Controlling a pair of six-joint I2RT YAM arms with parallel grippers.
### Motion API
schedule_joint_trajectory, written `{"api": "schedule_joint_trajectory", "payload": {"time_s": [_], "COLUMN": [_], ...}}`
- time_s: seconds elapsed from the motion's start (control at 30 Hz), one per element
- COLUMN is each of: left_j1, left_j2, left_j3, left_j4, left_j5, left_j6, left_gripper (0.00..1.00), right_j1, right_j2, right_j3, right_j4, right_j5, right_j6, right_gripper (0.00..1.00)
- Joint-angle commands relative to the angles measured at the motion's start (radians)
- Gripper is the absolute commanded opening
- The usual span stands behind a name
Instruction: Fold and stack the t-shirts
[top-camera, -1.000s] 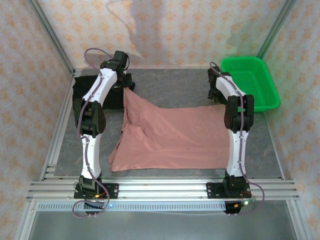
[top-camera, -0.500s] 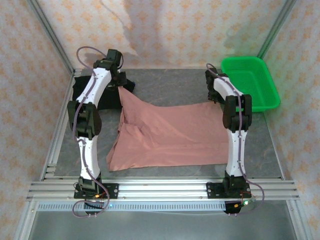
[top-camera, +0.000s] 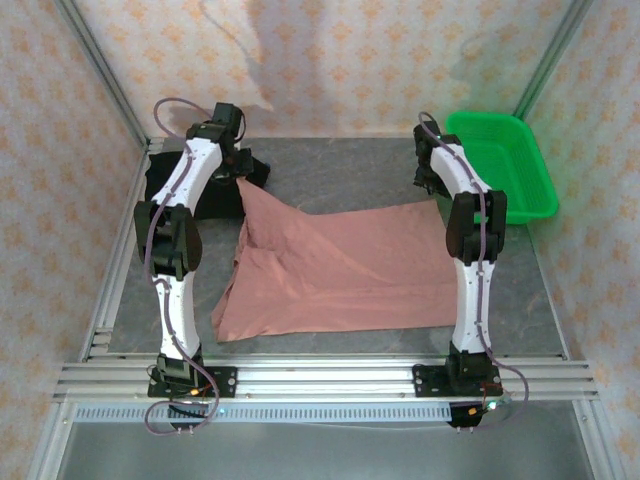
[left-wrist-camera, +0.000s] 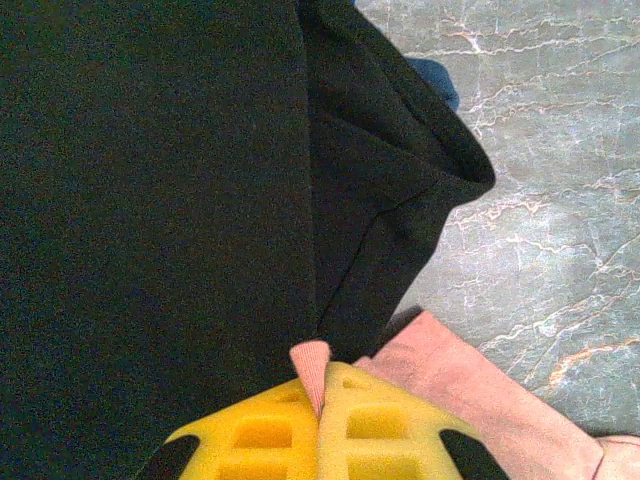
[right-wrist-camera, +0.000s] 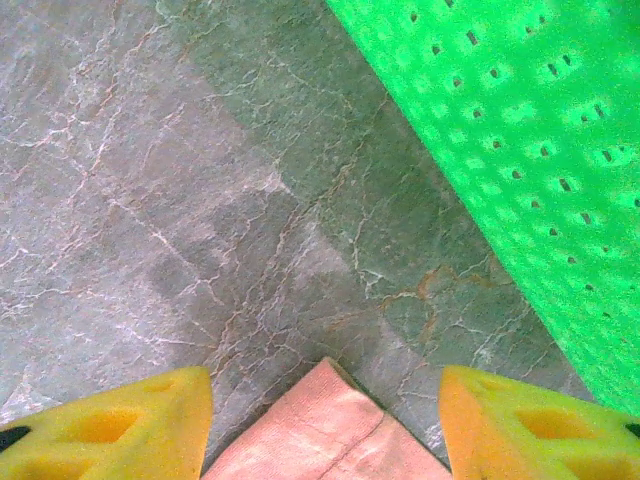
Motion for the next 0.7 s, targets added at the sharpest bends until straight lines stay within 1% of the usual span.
{"api": "schedule_joint_trajectory", "payload": {"time_s": [0.0,0.23,0.37,0.43,0.47,0.67], "left_j1": [0.007,0.010,0.013,0.014,0.014,0.014], "left_j2": [-0.041,-0.054,-0.074,-0.083,-0.085,-0.103], "left_j3": [-0.027,-0.054,-0.080,-0.091,-0.095,-0.096], "left_j4": [0.026,0.030,0.038,0.042,0.044,0.039], "left_j5": [-0.013,-0.014,-0.020,-0.018,-0.016,-0.005], "left_j6": [0.015,0.018,0.022,0.023,0.025,0.020], "left_gripper": [0.00,0.00,0.00,0.00,0.00,0.00], "right_j1": [0.001,0.020,0.020,0.020,0.020,0.020], "right_j2": [0.025,0.058,0.094,0.115,0.129,0.180], "right_j3": [0.007,-0.033,-0.033,-0.024,-0.009,0.059], "right_j4": [-0.063,-0.046,-0.051,-0.048,-0.065,-0.116], "right_j5": [0.012,0.036,0.075,0.067,0.077,0.095], "right_j6": [0.029,0.046,0.047,0.041,0.044,0.044], "right_gripper": [0.62,0.60,0.58,0.56,0.53,0.44]}}
